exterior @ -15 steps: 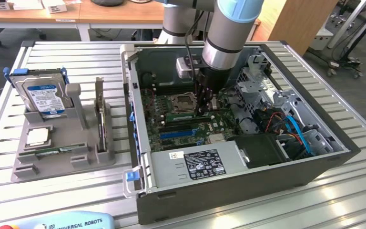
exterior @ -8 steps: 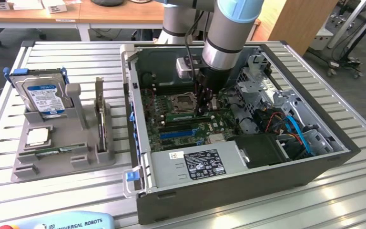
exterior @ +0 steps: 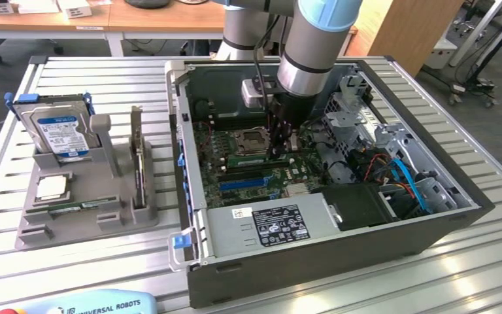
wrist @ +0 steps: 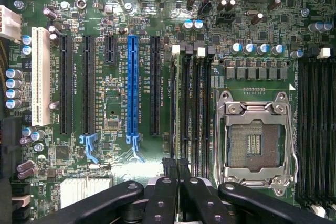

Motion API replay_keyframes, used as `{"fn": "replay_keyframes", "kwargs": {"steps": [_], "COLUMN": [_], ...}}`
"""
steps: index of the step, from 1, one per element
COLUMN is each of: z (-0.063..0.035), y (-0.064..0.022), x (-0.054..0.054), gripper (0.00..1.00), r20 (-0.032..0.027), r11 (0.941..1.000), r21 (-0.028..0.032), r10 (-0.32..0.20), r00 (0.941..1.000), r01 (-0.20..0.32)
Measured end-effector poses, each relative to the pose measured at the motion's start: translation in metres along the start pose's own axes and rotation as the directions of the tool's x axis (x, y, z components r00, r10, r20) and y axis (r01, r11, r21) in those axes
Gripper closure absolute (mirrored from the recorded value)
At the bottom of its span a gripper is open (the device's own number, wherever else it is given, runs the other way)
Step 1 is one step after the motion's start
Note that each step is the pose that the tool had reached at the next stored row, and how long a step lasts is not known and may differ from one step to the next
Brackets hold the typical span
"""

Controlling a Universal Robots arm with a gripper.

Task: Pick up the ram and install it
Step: 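Insert the ram into the slot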

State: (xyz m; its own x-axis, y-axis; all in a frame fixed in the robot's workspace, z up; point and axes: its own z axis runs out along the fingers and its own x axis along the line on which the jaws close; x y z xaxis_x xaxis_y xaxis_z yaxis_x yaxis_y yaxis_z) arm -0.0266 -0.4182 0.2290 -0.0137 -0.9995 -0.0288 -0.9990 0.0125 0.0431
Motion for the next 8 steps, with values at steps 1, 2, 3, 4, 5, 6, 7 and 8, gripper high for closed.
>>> {"fn": "replay_keyframes", "kwargs": {"steps": [1,2,3,4,5,6,7,8], "z": [0.0001,0.0004,0.0005,0.0006,0.0007,0.0007,0.0009,0.0013], "y": [0.0,0.0,0.0,0.0,0.0,0.0,0.0,-0.0001], "x": [0.0001,0.0001,0.0001,0.0,0.0,0.0,0.0,0.0], "gripper": [0.89,0.89,0.89,0.89,0.89,0.89,0.89,0.89], "r20": [-0.0001,-0.0001,-0.0001,0.0,-0.0001,-0.0001,0.0,0.0003], "r11": [1.0,1.0,1.0,1.0,1.0,1.0,1.0,1.0], "r21": [-0.0001,0.0,-0.0001,-0.0001,0.0,-0.0001,0.0,0.0001], "r10": [0.0,0.0,0.0,0.0,0.0,0.0,0.0,0.0], "r00": [1.0,1.0,1.0,1.0,1.0,1.0,1.0,1.0], "r01": [0.0,0.0,0.0,0.0,0.0,0.0,0.0,0.0]}}
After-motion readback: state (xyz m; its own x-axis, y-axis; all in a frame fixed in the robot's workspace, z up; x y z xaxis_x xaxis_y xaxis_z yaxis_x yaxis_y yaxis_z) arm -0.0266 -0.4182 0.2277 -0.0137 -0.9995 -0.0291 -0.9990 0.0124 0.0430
